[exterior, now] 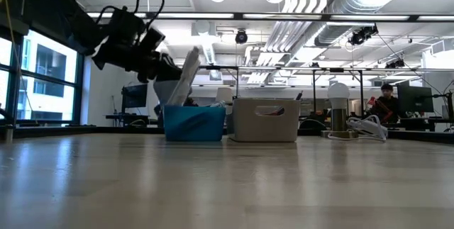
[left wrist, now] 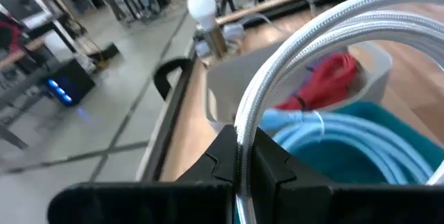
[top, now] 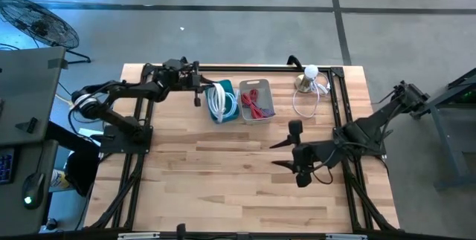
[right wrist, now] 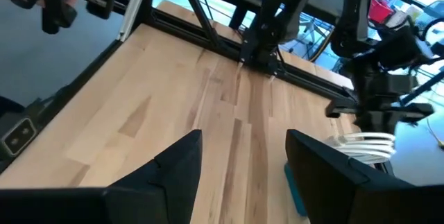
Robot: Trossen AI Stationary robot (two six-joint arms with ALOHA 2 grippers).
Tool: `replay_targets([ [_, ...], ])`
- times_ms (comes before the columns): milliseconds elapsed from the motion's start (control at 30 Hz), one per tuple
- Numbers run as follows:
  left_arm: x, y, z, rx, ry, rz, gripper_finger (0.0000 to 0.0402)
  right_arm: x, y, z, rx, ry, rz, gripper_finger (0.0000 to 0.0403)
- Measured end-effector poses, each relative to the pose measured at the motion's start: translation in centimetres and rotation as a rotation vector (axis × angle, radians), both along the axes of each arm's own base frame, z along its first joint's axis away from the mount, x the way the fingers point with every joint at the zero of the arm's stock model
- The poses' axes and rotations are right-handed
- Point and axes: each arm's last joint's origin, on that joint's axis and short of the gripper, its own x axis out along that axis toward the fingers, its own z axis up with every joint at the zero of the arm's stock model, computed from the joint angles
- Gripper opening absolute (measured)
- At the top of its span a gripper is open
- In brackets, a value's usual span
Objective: Pick & Place USB Port
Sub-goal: Put the white HDMI cable into the blue bin, then return to Home Position
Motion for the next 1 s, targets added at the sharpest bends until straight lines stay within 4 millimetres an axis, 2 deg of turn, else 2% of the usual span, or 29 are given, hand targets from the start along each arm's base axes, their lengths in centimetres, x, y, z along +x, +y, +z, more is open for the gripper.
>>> replay_targets([
  [200,0.4,0.3,-1.7,-0.03,0.045,-0.032,0.0008,0.4,-0.9,-0.2,-0.007,0.018,-0.027,0.0201],
  [333,0.7,0.3,-1.9,-0.077,0.023,-0.109,0.0015,0.6,-1.2,-0.2,-0.006,0.022,-0.035,0.0201],
  [500,1.0,0.5,-1.4,-0.175,-0.002,-0.086,0.0089,0.7,-1.4,-0.2,0.007,0.028,-0.019,0.0201],
  [700,1.1,0.7,-1.2,-0.179,-0.001,-0.081,0.0174,0.7,-1.4,-0.2,0.011,0.029,-0.02,0.0201],
  [833,1.1,0.7,-1.2,-0.193,-0.004,-0.068,0.0203,0.7,-1.4,-0.3,0.006,0.037,-0.02,0.0201],
  [1000,1.0,0.5,-0.4,-0.21,-0.032,-0.113,0.0212,0.4,-1.7,-0.4,-0.032,0.062,-0.026,0.0201],
])
